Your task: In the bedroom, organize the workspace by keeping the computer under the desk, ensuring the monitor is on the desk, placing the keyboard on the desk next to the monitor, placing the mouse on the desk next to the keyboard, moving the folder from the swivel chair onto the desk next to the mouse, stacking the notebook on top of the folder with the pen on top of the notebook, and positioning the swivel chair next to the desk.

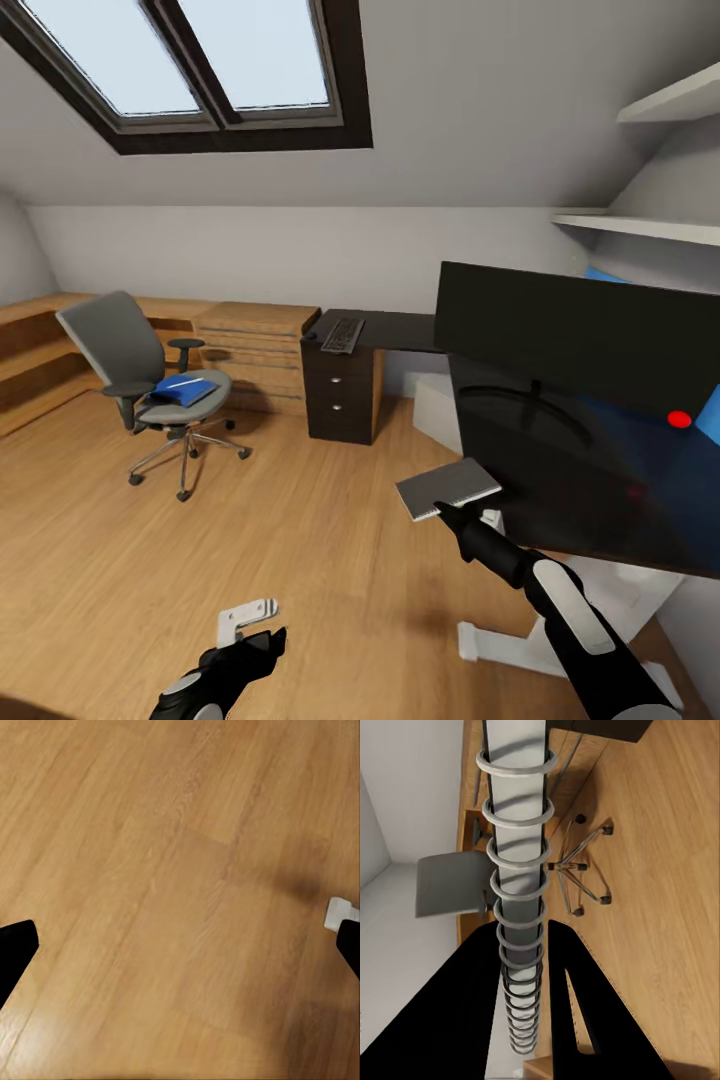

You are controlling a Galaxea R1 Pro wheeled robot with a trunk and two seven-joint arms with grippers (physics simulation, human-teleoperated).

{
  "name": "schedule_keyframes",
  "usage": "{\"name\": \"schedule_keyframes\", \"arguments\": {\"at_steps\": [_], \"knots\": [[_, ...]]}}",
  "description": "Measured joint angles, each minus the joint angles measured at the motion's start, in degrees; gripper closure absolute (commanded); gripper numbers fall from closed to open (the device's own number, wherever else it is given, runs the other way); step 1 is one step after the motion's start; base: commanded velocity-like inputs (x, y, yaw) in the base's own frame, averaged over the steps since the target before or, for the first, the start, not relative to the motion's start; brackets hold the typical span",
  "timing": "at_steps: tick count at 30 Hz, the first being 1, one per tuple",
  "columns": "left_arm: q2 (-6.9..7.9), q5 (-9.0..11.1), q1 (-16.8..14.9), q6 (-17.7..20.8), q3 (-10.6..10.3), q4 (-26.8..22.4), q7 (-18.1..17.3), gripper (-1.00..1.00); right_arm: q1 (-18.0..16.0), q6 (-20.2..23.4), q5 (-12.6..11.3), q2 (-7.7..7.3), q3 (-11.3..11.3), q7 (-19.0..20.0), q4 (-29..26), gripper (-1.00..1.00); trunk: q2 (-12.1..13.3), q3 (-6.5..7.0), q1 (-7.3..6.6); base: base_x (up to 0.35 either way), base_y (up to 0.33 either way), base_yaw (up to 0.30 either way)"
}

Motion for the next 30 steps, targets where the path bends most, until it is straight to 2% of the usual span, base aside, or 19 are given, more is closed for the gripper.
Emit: {"name": "schedule_keyframes", "arguments": {"at_steps": [4, 6, 9, 11, 16, 24, 30], "knots": [[-0.01, 0.0, 0.0, 0.0, -0.5, 0.0, 0.0, -1.00, 0.0, 0.1, 0.0, -0.03, -0.1, 0.1, 0.1, 1.00, 0.0, 0.00, 0.00, 0.000, 0.246, 0.013], [-0.64, 0.0, 0.0, -0.1, -0.1, -0.1, 0.2, -1.00, 0.0, -0.5, -0.7, 0.03, -0.8, 0.7, 0.7, 1.00, 0.0, 0.00, 0.00, 0.000, 0.000, 0.000], [-0.90, -0.1, 0.0, -0.1, -0.1, -0.1, 0.2, -1.00, 0.0, -1.5, -0.5, 0.02, -1.8, 0.7, 1.7, 1.00, 0.0, 0.00, 0.00, 0.016, 0.000, 0.000], [-0.94, -0.1, 0.0, -0.1, -0.1, 0.0, 0.2, -1.00, 0.0, -1.5, 0.5, -0.13, -1.6, 0.1, 2.4, 1.00, 0.0, 0.00, -0.01, 0.132, 0.000, 0.000], [-0.37, 0.0, 0.0, -0.2, -0.3, 0.0, 0.2, -1.00, 0.0, -0.6, 1.3, -0.76, -1.4, 0.3, 4.1, 1.00, 0.0, 0.00, -0.03, 0.255, 0.000, 0.000], [-0.20, 0.0, 0.0, -0.2, -0.4, 0.0, 0.2, -1.00, 0.0, -0.4, 1.3, -0.95, -1.4, 0.4, 5.3, 1.00, 0.0, 0.00, -0.03, 0.312, 0.013, 0.000], [-0.17, 0.0, 0.0, -0.2, -0.4, 0.0, 0.2, -1.00, 0.0, -0.4, 1.1, -0.95, -1.5, 0.8, 5.4, 1.00, 0.0, 0.00, -0.03, 0.316, 0.131, 0.000]]}}
